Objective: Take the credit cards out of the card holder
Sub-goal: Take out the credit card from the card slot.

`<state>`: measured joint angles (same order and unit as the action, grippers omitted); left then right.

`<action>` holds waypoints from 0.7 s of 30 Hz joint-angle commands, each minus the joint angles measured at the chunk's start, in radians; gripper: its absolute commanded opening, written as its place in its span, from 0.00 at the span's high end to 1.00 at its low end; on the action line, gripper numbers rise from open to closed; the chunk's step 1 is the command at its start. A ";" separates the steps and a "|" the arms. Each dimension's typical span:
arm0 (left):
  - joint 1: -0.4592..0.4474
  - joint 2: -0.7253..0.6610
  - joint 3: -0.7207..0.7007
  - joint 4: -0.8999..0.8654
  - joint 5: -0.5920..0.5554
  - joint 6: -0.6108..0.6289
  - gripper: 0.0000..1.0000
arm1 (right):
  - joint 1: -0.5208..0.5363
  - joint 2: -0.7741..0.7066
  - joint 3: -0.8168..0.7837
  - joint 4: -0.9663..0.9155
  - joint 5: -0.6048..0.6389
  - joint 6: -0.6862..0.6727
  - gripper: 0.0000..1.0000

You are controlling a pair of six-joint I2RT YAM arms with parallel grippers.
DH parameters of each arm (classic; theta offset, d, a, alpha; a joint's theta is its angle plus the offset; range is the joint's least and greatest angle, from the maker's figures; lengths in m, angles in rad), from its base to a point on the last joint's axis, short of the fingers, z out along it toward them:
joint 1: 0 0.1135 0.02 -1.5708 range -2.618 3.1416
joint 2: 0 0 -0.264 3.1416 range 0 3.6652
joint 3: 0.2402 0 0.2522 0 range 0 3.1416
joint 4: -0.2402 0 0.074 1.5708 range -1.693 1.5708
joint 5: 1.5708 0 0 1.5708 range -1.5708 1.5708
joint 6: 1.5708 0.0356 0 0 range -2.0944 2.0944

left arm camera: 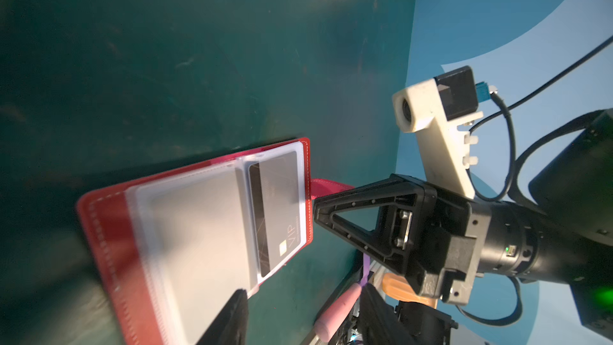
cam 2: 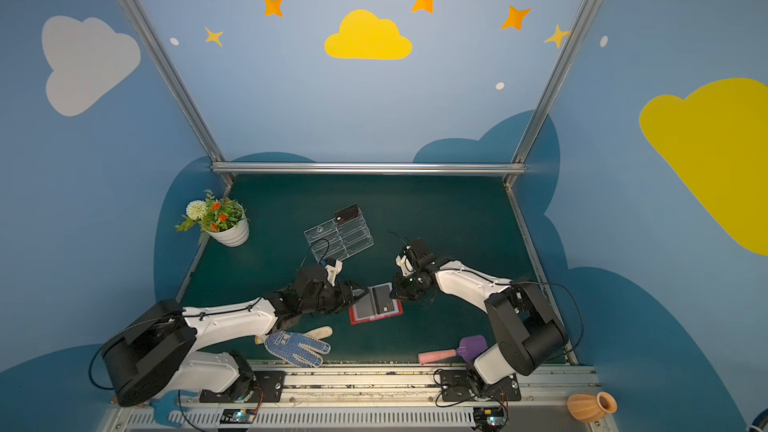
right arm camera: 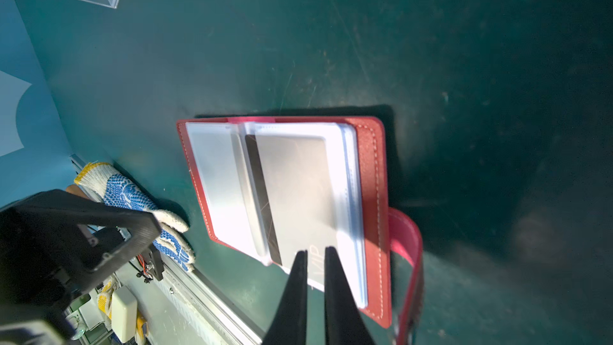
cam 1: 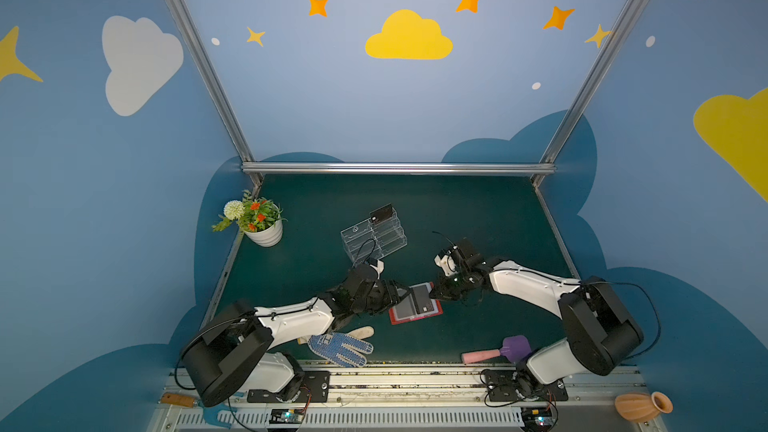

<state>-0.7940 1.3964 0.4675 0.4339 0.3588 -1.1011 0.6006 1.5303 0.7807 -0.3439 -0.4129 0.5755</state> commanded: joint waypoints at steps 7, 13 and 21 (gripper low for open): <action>-0.011 0.181 -0.020 0.284 0.020 -0.121 0.48 | -0.007 0.046 -0.027 0.058 -0.007 0.002 0.92; -0.026 0.252 -0.023 0.328 -0.009 -0.144 0.51 | 0.000 0.052 -0.064 0.087 -0.015 0.021 0.92; -0.046 0.298 -0.048 0.361 -0.079 -0.165 0.56 | 0.033 0.056 -0.103 0.127 -0.015 0.058 0.93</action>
<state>-0.8333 1.6684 0.4397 0.7738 0.3271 -1.2533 0.6167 1.5723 0.7082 -0.2043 -0.4427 0.6136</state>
